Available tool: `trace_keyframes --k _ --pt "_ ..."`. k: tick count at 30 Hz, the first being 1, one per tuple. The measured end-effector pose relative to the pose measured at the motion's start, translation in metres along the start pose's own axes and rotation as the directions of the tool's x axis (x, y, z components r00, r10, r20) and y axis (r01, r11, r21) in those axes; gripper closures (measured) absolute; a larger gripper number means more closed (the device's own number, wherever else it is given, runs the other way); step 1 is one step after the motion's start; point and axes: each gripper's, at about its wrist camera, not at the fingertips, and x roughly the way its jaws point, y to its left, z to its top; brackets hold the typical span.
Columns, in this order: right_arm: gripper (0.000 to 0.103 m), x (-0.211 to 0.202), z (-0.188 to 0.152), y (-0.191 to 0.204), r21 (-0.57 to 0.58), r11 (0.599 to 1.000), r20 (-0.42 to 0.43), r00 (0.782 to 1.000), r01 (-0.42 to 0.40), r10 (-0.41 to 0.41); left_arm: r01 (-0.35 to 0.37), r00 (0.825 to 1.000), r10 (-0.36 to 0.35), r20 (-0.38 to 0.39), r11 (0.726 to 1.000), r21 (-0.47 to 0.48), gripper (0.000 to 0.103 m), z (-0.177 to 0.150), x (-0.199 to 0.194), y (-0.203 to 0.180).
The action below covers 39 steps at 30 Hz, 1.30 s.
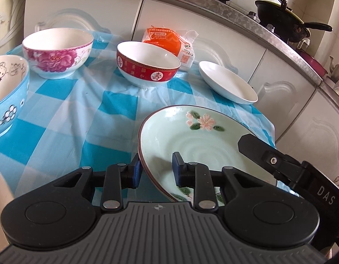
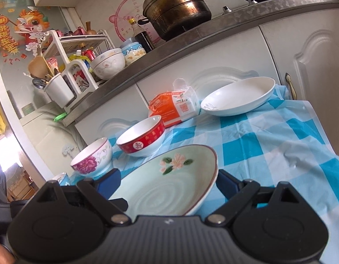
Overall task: Organize plates and bowls
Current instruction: 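Lift the green plate with the left gripper and carry it over the white plate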
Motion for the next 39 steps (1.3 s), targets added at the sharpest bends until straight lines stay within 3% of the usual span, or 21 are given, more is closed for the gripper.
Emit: trace_keyframes --k 17,39 --pt "0.01 -0.03 -0.02 0.031 -0.01 1.0 -0.03 0.999 -0.026 0.026 0.012 1.0 -0.011 0.012 0.998 -0.067 0.075 -0.032 -0.064 0.025" --pt "0.01 -0.054 -0.038 0.096 -0.091 0.991 -0.07 0.994 -0.094 0.087 -0.005 0.996 0.013 0.087 0.996 -0.089 0.075 -0.039 -0.144 0.067"
